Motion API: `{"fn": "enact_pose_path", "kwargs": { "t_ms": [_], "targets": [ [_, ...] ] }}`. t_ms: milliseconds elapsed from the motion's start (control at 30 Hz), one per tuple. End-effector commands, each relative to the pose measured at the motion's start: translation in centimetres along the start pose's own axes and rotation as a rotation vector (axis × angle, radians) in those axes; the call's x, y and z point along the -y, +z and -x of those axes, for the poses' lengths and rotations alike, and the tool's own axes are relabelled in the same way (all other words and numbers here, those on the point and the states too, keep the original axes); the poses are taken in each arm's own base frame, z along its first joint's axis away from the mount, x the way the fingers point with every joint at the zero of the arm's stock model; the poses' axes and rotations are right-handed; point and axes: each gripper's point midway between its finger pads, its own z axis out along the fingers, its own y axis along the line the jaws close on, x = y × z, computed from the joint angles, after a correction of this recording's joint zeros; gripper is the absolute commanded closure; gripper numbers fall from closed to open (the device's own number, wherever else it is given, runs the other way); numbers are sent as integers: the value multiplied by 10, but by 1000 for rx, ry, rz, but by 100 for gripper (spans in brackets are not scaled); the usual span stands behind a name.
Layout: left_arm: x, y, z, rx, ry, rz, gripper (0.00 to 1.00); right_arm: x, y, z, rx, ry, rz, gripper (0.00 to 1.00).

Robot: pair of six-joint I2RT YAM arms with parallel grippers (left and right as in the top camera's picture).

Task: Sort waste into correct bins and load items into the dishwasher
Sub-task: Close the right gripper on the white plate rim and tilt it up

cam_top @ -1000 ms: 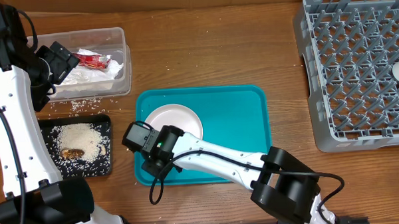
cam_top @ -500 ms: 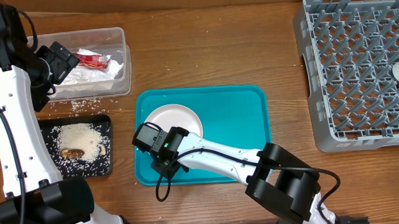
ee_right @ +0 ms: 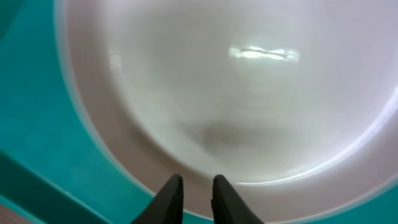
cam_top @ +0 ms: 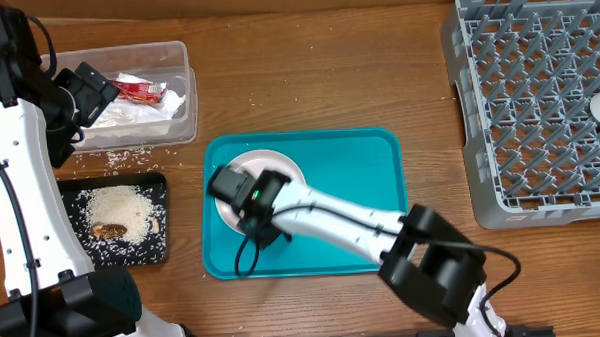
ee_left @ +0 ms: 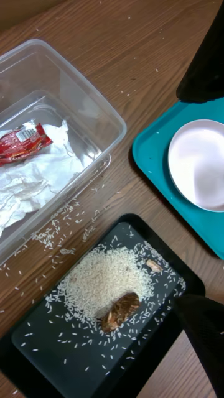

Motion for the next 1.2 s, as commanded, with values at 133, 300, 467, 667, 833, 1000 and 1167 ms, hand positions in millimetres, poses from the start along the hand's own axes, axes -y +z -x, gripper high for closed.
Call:
{"fn": "enact_pose_path", "kwargs": {
  "t_ms": [133,300,467,667,833,1000,1167],
  "targets": [
    [3,5,0,-10,-3,3,0,104,-83,50,191,368,91,24],
    [3,5,0,-10,-3,3,0,151,-82,45,168,588,238,37],
    [3,5,0,-9,-3,4,0,172,-39,16,39,762,232,42],
    [3,5,0,-10,-3,3,0,135,-9,6,-48,740,367,43],
    [3,5,0,-10,-3,3,0,116,5,-1,-88,774,324,42],
    [3,5,0,-9,-3,4,0,102,20,-11,-103,792,241,42],
    [3,5,0,-9,-3,4,0,87,31,-16,-97,821,190,43]
  ]
}}
